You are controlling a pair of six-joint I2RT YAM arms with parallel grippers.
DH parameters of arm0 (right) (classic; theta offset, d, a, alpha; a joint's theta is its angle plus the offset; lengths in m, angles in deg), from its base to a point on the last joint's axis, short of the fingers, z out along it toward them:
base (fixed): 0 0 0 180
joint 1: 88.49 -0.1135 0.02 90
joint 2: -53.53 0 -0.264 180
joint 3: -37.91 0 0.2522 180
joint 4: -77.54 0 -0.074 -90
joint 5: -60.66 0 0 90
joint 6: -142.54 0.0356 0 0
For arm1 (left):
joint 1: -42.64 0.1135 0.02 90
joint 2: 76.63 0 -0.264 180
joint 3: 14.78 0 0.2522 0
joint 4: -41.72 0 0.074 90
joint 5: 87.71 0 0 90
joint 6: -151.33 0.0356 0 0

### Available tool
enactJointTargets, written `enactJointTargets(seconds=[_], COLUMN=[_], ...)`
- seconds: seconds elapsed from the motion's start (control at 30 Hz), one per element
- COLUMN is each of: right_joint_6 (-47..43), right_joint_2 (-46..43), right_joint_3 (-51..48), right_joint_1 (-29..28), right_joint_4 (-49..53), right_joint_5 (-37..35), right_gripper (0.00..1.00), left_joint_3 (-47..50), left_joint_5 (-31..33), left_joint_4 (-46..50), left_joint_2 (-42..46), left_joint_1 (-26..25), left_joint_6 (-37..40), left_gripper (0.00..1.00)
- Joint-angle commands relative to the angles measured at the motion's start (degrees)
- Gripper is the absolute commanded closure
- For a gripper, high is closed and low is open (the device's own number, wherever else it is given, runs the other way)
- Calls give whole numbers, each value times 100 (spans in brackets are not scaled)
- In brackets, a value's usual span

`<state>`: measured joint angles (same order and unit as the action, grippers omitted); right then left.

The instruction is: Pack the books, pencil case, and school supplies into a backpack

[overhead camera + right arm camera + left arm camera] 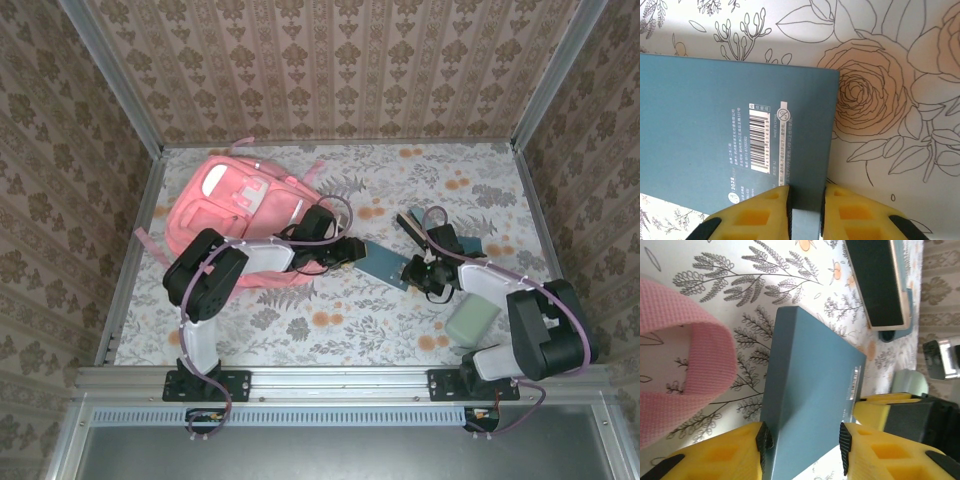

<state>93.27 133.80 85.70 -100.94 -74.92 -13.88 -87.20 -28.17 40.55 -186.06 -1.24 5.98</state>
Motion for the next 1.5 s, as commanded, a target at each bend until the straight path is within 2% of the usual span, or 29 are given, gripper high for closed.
enactJointTargets(seconds=[0.0,0.1,0.2,0.27,0.53,0.7,0.77,1.13,1.27,1.47], right_joint_6=[14,53,82,92,26,38,23,92,122,71], right_joint_2=[-20,-197,-368,-493,-759,-695,-724,-1294,-940,-484], right_joint_3=[-124,-150,-168,-176,-202,-269,-257,-42,-61,-30], right_joint_1=[-134,-129,-127,-127,-127,-133,-127,-116,-93,-67], right_joint_4=[19,-15,-70,-95,33,-11,55,1425,1299,769], right_joint_5=[313,356,444,495,430,416,364,-1419,-1465,-1279], right_gripper=[79,79,78,78,77,77,77,68,68,66], left_joint_3=[-102,-10,146,188,-253,-563,-569,-1070,-1359,-1626], left_joint_5=[-1227,-1378,-1508,-1493,-1079,-1250,-1111,661,1219,1122], left_joint_4=[-1009,-1597,-2739,-3032,-415,28,144,2203,2605,2625], left_joint_2=[260,87,-153,-264,-68,-269,-256,-232,-335,-733], left_joint_1=[-288,-281,-262,-245,-249,-318,-341,-423,-559,-648], left_joint_6=[-213,-527,-1208,-1430,24,354,413,1340,1587,1698], left_gripper=[55,55,55,55,52,55,55,51,50,47])
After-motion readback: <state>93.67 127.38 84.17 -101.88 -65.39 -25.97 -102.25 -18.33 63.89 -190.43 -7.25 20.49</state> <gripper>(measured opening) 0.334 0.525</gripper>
